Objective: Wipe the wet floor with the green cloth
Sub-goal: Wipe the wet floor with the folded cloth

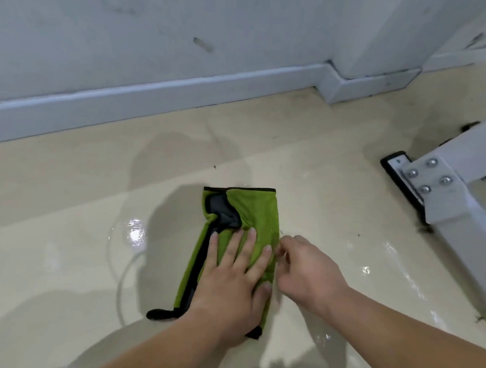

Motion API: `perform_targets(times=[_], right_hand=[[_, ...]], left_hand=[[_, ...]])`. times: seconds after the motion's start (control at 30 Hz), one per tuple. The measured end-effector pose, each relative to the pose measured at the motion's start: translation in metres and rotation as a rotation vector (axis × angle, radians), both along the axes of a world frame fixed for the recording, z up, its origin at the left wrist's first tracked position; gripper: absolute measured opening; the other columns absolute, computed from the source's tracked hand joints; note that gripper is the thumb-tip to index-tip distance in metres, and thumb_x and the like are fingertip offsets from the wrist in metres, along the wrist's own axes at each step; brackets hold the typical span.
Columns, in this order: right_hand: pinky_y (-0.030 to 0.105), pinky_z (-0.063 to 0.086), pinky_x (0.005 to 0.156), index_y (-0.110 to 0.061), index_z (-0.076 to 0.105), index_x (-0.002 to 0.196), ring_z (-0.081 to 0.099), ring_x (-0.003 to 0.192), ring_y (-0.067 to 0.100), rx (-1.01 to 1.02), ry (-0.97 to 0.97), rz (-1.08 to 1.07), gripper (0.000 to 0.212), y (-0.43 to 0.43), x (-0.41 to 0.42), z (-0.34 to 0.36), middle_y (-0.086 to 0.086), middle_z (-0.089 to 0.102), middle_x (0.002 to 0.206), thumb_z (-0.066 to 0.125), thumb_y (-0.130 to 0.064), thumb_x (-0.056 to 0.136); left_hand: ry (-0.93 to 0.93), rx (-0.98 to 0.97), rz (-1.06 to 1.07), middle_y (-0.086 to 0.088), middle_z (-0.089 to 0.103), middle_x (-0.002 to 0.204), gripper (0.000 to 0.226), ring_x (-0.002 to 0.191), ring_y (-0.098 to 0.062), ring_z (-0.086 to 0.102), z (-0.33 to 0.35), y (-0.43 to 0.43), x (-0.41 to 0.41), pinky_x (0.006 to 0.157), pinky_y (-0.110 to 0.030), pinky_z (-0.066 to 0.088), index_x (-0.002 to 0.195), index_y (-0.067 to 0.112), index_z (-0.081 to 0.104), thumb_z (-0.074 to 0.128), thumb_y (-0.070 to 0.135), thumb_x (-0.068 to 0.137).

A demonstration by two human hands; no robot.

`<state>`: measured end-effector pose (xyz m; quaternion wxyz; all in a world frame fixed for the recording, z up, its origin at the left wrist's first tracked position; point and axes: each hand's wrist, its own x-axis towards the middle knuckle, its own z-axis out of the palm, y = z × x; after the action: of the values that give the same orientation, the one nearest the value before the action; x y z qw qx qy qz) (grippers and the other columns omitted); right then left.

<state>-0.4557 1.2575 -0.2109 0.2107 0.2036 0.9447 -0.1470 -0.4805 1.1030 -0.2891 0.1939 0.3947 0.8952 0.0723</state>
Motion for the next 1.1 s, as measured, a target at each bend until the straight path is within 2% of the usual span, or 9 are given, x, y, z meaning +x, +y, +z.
perform_targets(times=[0.1, 0.23, 0.33, 0.5, 0.6, 0.73, 0.83, 0.93, 1.1], right_hand=[[0.034, 0.051, 0.076, -0.026, 0.056, 0.106, 0.061, 0.092, 0.02, -0.083, 0.043, 0.015, 0.015, 0.004, 0.016, -0.002, -0.006, 0.057, 0.104, 0.05, -0.028, 0.093], [0.034, 0.05, 0.082, -0.026, 0.055, 0.122, 0.059, 0.104, 0.021, -0.101, 0.002, 0.078, 0.026, 0.017, 0.04, 0.0, -0.006, 0.055, 0.113, 0.049, -0.032, 0.097], [0.034, 0.05, 0.082, -0.028, 0.055, 0.126, 0.059, 0.108, 0.021, -0.107, 0.046, 0.092, 0.028, 0.021, 0.052, 0.001, -0.005, 0.056, 0.119, 0.045, -0.03, 0.1], [0.04, 0.053, 0.081, -0.026, 0.056, 0.114, 0.061, 0.097, 0.026, -0.181, 0.135, 0.115, 0.023, 0.025, 0.074, 0.002, -0.001, 0.057, 0.107, 0.043, -0.027, 0.095], [0.035, 0.045, 0.076, -0.025, 0.053, 0.11, 0.059, 0.098, 0.027, -0.194, 0.121, 0.078, 0.021, 0.041, 0.089, 0.008, -0.001, 0.055, 0.106, 0.047, -0.02, 0.09], [0.033, 0.044, 0.086, -0.017, 0.041, 0.143, 0.05, 0.119, 0.023, -0.042, 0.06, 0.031, 0.049, 0.08, 0.109, 0.014, 0.001, 0.048, 0.129, 0.047, -0.018, 0.095], [0.031, 0.033, 0.115, -0.013, 0.013, 0.161, 0.025, 0.15, 0.023, -0.031, -0.046, 0.122, 0.078, 0.102, 0.117, 0.021, 0.005, 0.024, 0.161, 0.052, -0.017, 0.094], [0.032, 0.009, 0.129, -0.01, -0.008, 0.163, -0.008, 0.158, 0.018, -0.128, -0.06, 0.239, 0.092, 0.108, 0.114, 0.008, 0.006, -0.011, 0.171, 0.049, -0.012, 0.091], [0.046, -0.014, 0.126, -0.014, -0.026, 0.157, -0.036, 0.15, 0.023, -0.045, -0.046, 0.233, 0.091, 0.089, 0.095, -0.06, 0.008, -0.039, 0.162, 0.011, -0.071, 0.097]], left_hand=[[-0.067, 0.062, -0.003, 0.002, -0.029, 0.169, 0.077, 0.157, -0.022, -0.027, 0.005, -0.008, -0.017, 0.121, -0.055, -0.024, 0.164, 0.043, -0.003, 0.006, 0.056, 0.088], [0.085, 0.06, 0.027, -0.013, 0.019, 0.172, 0.068, 0.158, -0.031, 0.022, -0.003, -0.021, -0.017, 0.125, -0.058, 0.008, 0.16, 0.027, 0.037, 0.034, 0.053, 0.098], [0.183, -0.005, 0.049, -0.018, 0.027, 0.169, 0.065, 0.155, -0.037, 0.03, -0.01, -0.018, -0.003, 0.124, -0.061, 0.018, 0.161, 0.019, 0.037, 0.029, 0.049, 0.104], [0.188, -0.096, 0.141, -0.018, 0.013, 0.173, 0.068, 0.16, -0.036, 0.01, -0.008, 0.032, 0.01, 0.126, -0.063, 0.007, 0.166, 0.02, 0.016, 0.011, 0.05, 0.105], [0.138, -0.146, 0.128, -0.017, -0.015, 0.172, 0.074, 0.16, -0.036, -0.012, -0.002, 0.086, 0.026, 0.124, -0.063, -0.007, 0.165, 0.021, -0.011, -0.005, 0.05, 0.097], [-0.006, -0.174, -0.089, -0.015, -0.037, 0.166, 0.082, 0.153, -0.032, -0.034, 0.008, 0.14, 0.068, 0.122, -0.063, -0.017, 0.159, 0.021, -0.027, 0.023, 0.053, 0.103], [-0.167, -0.067, -0.185, -0.004, -0.028, 0.171, 0.072, 0.156, -0.021, -0.029, 0.016, 0.141, 0.067, 0.124, -0.053, -0.019, 0.165, 0.029, -0.011, 0.029, 0.044, 0.107], [-0.237, 0.091, -0.185, -0.002, 0.005, 0.175, 0.069, 0.162, -0.021, 0.002, 0.035, 0.128, 0.033, 0.13, -0.043, 0.001, 0.166, 0.023, 0.017, 0.03, 0.027, 0.098], [-0.001, -0.047, -0.303, -0.006, 0.043, 0.157, 0.05, 0.149, -0.031, 0.037, 0.075, 0.098, -0.006, 0.116, -0.045, 0.037, 0.138, 0.016, 0.057, 0.039, 0.019, 0.092]])
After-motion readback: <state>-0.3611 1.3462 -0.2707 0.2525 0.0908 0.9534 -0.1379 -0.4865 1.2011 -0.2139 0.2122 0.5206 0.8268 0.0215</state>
